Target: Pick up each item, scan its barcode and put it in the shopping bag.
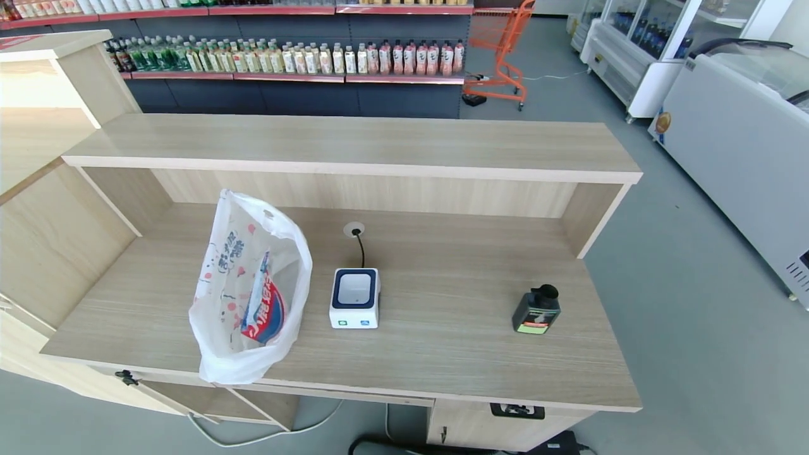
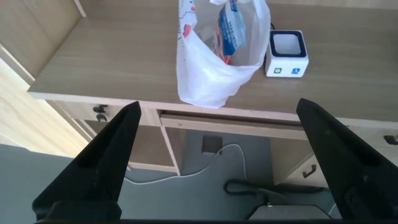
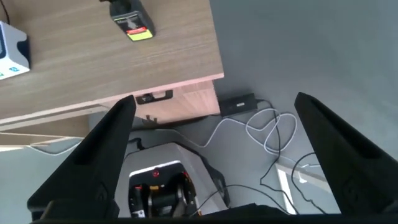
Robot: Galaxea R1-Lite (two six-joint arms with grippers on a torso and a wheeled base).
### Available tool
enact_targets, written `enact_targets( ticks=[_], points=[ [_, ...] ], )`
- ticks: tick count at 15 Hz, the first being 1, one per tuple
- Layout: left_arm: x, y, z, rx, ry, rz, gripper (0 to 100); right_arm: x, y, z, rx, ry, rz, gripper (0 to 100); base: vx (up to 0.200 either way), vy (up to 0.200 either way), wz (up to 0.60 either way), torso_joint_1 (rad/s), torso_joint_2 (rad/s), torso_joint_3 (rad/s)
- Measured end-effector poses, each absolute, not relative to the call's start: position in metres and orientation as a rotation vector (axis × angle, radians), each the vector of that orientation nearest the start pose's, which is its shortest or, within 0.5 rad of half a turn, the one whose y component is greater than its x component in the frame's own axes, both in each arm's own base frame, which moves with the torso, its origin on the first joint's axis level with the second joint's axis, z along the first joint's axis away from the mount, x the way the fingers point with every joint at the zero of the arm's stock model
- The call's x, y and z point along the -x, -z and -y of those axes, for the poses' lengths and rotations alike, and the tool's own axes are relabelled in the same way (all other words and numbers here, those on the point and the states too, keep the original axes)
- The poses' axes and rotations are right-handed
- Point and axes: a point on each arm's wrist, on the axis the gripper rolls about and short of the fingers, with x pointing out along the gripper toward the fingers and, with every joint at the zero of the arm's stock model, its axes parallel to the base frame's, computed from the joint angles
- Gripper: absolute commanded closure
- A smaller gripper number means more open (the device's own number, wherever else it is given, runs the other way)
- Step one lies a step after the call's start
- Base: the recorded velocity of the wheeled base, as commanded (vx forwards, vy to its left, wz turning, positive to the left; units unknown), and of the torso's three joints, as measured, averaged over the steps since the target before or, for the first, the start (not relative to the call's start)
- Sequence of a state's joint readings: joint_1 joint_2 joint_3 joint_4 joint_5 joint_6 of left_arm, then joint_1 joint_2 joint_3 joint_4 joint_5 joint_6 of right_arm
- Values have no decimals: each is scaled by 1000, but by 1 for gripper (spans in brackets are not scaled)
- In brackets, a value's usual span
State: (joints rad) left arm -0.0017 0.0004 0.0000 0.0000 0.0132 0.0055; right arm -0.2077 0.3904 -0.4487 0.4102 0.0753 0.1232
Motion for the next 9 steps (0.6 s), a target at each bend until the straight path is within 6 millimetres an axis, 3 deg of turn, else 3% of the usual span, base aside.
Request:
enact_targets(
  ticks=[3, 6, 8, 9],
  points=[
    [23, -75, 0, -4, -12, -1, 0, -6, -176, 0, -289, 224, -408, 0, 0, 0, 0, 0, 0, 0],
    [23, -75, 0, -4, -12, 0, 0, -46, -190, 10, -403, 284, -549, 0, 0, 0, 0, 0, 0, 0],
    [23, -75, 0, -4, -12, 0, 0, -82, -197, 18, -276, 297, -665, 0, 0, 0, 0, 0, 0, 0],
    [23, -75, 0, -3, -11, 0, 0, -100, -199, 22, -106, 272, -712, 0, 0, 0, 0, 0, 0, 0]
  ],
)
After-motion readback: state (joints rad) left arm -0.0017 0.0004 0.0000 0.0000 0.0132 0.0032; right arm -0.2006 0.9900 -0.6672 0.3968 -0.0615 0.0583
